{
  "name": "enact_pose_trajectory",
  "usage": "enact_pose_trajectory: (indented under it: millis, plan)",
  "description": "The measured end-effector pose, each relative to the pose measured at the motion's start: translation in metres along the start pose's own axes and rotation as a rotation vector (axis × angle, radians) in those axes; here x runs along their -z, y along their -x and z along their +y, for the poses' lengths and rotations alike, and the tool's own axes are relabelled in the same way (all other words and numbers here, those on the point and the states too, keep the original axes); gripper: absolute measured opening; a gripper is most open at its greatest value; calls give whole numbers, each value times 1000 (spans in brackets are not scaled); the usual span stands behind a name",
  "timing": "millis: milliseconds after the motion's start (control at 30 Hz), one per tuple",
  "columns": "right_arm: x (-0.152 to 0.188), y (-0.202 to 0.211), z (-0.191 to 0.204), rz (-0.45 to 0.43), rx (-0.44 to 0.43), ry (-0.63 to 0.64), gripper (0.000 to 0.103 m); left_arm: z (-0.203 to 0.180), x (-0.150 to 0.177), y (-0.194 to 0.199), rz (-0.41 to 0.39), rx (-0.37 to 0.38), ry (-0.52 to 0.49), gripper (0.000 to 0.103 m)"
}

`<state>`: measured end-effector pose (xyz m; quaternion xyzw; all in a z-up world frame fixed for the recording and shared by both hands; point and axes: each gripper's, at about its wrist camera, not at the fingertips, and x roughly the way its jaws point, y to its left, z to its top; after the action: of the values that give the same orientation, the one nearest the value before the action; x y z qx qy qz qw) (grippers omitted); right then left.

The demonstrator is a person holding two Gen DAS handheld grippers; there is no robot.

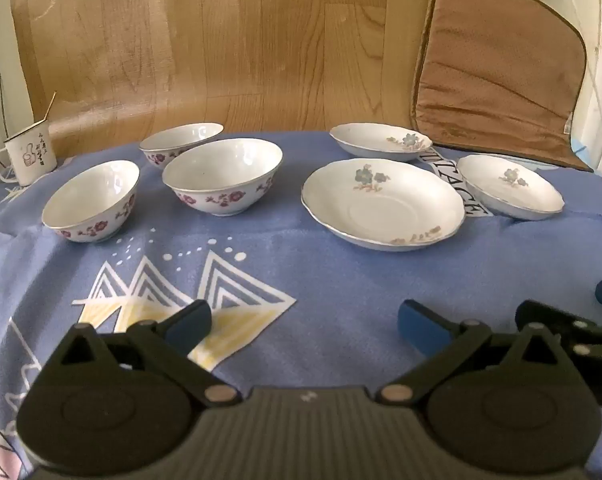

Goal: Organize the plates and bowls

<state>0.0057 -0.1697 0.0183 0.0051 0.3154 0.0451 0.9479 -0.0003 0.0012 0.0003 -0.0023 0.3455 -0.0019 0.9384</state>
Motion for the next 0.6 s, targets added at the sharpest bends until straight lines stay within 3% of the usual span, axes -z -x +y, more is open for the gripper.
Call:
enact_pose_trajectory:
  millis: [300,600]
  plan:
    - [0,-5,6,54,35,54,103,5,4,2,-1,0,-7,103]
    - [0,-3,6,37,27,56,103,-1,3,1,2,-9,-21,103]
